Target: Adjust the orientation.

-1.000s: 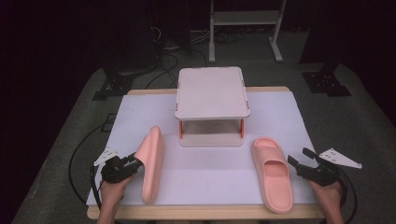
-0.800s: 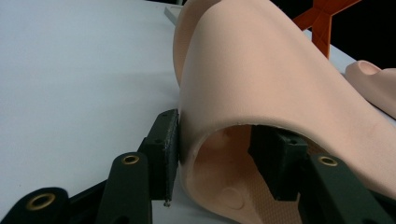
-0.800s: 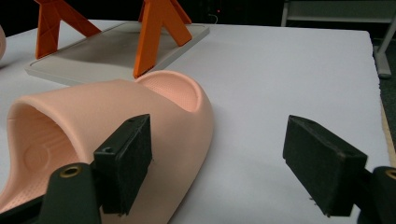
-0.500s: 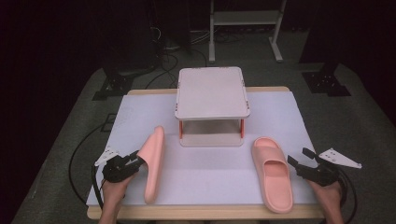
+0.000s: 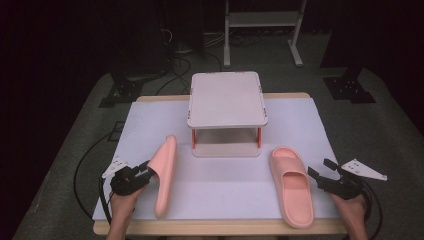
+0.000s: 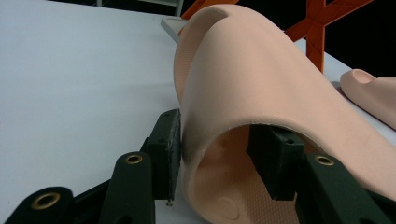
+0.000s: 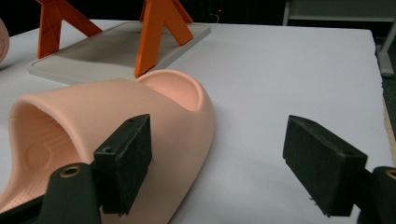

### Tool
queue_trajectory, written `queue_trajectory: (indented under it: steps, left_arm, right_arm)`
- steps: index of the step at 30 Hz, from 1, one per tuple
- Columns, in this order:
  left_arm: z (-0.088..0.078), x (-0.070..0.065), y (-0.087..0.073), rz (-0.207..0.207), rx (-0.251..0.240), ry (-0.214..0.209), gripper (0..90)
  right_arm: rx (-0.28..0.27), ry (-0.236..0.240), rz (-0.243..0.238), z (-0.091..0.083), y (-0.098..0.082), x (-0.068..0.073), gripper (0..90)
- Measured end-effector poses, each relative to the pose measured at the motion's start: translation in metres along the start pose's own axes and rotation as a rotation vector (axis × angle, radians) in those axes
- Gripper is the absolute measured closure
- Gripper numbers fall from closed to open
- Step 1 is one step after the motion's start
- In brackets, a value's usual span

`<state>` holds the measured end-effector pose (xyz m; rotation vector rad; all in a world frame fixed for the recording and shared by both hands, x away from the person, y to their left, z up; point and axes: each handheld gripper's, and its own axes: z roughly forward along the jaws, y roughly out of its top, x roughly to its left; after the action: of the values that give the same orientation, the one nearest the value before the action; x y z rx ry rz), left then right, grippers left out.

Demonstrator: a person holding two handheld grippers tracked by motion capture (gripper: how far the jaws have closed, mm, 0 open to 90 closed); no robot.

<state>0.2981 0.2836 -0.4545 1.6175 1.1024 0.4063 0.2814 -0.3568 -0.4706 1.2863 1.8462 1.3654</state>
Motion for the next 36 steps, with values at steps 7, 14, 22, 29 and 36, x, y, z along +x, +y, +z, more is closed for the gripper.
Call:
queue_trajectory:
  steps: [7,14,22,29,36]
  left_arm:
    - [-0.001,-0.001,0.001,-0.015,-0.027,-0.012,54.0]
    - [0.001,-0.002,0.001,-0.012,-0.026,-0.011,52.4]
    - [0.005,-0.007,0.001,0.005,-0.022,-0.024,47.4]
    - [0.011,-0.012,-0.001,0.033,-0.016,-0.038,43.9]
    - [0.016,-0.016,-0.002,0.043,-0.006,-0.041,39.6]
  right_arm:
    - [0.001,0.003,0.000,0.000,0.000,0.000,23.3]
    - [-0.002,0.005,-0.002,0.000,0.000,0.000,23.3]
    - [-0.008,0.009,0.000,-0.002,0.000,-0.001,23.3]
    - [-0.018,0.018,-0.004,-0.004,0.000,-0.001,23.3]
    - [-0.029,0.026,-0.004,-0.007,-0.001,-0.002,23.2]
